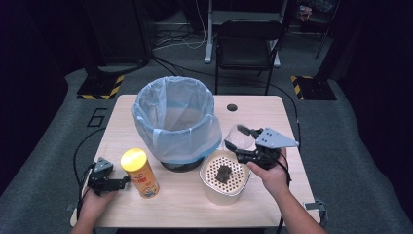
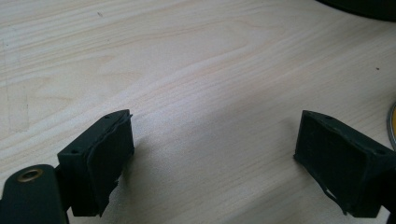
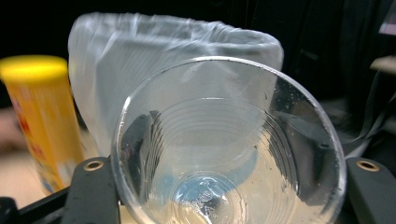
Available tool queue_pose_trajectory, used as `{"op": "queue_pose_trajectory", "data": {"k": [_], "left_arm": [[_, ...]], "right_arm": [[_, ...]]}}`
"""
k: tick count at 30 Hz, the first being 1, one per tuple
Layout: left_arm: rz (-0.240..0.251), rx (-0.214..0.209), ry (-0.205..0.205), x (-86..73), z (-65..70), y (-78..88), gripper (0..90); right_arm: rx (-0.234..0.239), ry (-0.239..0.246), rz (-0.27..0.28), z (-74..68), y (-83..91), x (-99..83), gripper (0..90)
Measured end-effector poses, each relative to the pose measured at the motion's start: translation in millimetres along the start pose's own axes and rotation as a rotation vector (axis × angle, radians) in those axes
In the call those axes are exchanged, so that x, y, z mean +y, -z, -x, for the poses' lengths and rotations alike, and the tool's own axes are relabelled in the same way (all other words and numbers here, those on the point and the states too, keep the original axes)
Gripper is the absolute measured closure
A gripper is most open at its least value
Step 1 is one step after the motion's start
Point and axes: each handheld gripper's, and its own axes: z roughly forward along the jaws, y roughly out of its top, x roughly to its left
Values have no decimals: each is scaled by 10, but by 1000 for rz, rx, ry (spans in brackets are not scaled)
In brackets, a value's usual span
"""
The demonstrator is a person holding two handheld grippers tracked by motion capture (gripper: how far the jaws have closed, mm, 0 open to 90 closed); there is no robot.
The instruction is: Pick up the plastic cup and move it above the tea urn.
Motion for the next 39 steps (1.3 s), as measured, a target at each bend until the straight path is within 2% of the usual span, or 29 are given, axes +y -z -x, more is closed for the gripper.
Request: {"op": "queue_pose_trajectory", "data": {"k": [1, 2, 4, 6, 7, 9, 12, 15, 16, 17, 19, 20, 21, 23, 27, 29, 32, 36, 37, 39], "left_arm": [[6, 2, -3, 4, -3, -6, 109], [5, 2, -2, 4, -3, -6, 107], [-12, -12, -4, 12, -7, 0, 102], [-4, -9, -1, 13, -3, -9, 91], [7, -2, 3, 12, 7, -26, 83], [7, -3, 2, 12, 7, -27, 78], [-7, -11, -4, 19, 10, -26, 63], [2, -9, -2, 16, 13, -34, 58], [2, -9, -2, 16, 13, -34, 58], [1, -9, -2, 16, 14, -35, 57], [2, -8, -2, 16, 14, -35, 58], [2, -8, -2, 16, 14, -35, 58], [2, -9, -3, 16, 11, -34, 58], [2, -10, -2, 16, 12, -35, 59], [2, -9, -2, 16, 12, -34, 59], [2, -9, -2, 16, 13, -34, 58], [1, -9, -2, 16, 14, -34, 58], [1, -9, -2, 16, 14, -34, 58], [2, -9, -2, 16, 14, -34, 58], [2, -9, -2, 16, 13, -34, 58]], "right_arm": [[22, -88, 5, 34, 6, -17, 338], [48, -153, 18, 86, 11, -37, 338], [72, -200, 47, 137, 16, -53, 338], [82, -214, 67, 164, 18, -53, 338], [97, -246, 77, 200, 16, -44, 338], [93, -237, 60, 205, 11, -16, 338], [84, -196, 30, 171, 8, 53, 338], [81, -156, 3, 126, 27, 170, 339], [81, -156, 3, 126, 27, 170, 339], [76, -137, -8, 101, 52, 301, 340], [75, -116, -17, 98, 66, 425, 340], [75, -116, -17, 98, 66, 425, 340], [84, -102, -18, 105, 77, 586, 340], [98, -95, -16, 117, 75, 712, 340], [111, -84, -26, 114, 60, 849, 340], [112, -60, -18, 109, 18, 955, 341], [107, -78, -17, 116, -54, 1055, 341], [93, -43, -16, 124, -137, 1178, 338], [96, -31, -13, 116, -227, 1293, 336], [97, -25, -8, 112, -319, 1375, 334]]}}
